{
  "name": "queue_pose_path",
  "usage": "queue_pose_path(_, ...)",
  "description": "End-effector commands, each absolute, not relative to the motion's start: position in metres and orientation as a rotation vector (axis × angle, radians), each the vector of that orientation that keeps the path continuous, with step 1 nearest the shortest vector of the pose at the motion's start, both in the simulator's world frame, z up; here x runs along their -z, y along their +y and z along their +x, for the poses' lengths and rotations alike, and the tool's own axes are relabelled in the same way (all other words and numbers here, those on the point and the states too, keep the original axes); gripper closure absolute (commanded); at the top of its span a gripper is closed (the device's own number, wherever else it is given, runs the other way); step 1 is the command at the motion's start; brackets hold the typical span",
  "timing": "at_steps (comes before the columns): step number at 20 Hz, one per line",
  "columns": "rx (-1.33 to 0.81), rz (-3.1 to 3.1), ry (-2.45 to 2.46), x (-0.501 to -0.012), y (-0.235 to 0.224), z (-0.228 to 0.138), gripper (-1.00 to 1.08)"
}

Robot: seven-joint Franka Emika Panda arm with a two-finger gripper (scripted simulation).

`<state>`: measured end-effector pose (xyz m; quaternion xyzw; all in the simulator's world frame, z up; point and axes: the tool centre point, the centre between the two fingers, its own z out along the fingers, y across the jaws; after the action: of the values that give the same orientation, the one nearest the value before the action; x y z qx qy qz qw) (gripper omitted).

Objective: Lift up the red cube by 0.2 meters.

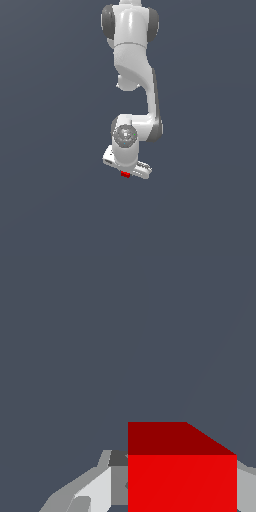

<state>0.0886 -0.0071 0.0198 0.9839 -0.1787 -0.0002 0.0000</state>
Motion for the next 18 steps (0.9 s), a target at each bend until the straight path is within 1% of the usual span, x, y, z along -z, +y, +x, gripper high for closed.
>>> queue_pose_path(1, 0.0, 3.091, -0.561, -0.02, -0.007, 0.089, 1.08)
queue_pose_path(11, 0.0, 3.091, -0.561, -0.025, -0.007, 0.088, 1.08)
queue_pose_path(18, 0.0, 3.091, -0.561, -0.059, -0.007, 0.087, 1.08)
